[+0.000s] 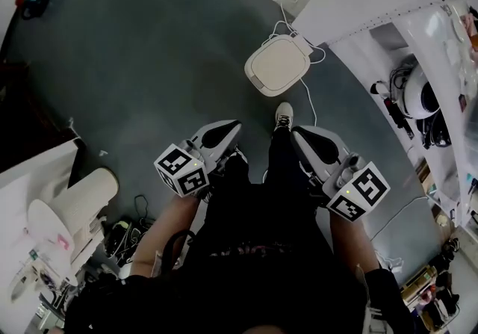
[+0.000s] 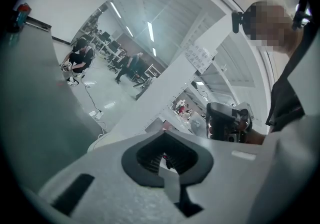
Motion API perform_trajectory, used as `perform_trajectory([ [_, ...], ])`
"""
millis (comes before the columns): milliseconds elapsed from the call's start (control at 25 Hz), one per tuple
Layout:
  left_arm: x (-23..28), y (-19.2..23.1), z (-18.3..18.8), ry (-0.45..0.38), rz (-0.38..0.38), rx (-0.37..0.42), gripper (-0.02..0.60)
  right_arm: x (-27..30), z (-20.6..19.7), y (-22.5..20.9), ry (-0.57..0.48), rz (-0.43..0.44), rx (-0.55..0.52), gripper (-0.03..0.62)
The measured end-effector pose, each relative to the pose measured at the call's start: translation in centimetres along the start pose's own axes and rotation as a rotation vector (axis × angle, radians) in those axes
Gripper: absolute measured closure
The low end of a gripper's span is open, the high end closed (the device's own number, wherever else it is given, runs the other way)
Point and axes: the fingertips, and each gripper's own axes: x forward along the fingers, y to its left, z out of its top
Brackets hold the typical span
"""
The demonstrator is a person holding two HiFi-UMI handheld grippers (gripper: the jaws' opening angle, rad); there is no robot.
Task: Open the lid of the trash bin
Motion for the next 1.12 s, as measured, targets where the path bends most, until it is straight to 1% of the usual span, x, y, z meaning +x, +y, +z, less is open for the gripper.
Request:
perform_trajectory([
  [160, 2.7, 3.9, -1.8, 0.014, 0.042, -0.062, 0.580, 0.3, -1.0, -2.5, 0.030, 0.001, 0.030, 0.586],
  [400, 5.9, 11.3, -5.4, 0.030, 0.143, -0.188, 0.580, 1.6, -2.8, -6.2, 0.086, 0.014, 0.076, 0.586],
  [760, 11.3, 19.6, -11.7, 0.056, 0.211, -0.352, 0.578, 3.7, -6.8, -12.3, 0.165, 0.015, 0.162, 0.588],
  [840, 12.3, 21.1, -13.0, 0.066, 0.227, -0.382, 0.560, 3.8, -7.5, -13.6, 0.184, 0.012, 0.178, 0.588],
  [960, 13.3, 23.5, -14.7, 0.068, 0.261, -0.417, 0.551, 3.8, -8.6, -15.4, 0.202, 0.003, 0.202, 0.586],
  [1120, 14.6, 26.9, -16.7, 0.080, 0.303, -0.448, 0.494, 3.8, -10.2, -17.3, 0.225, -0.005, 0.229, 0.588],
])
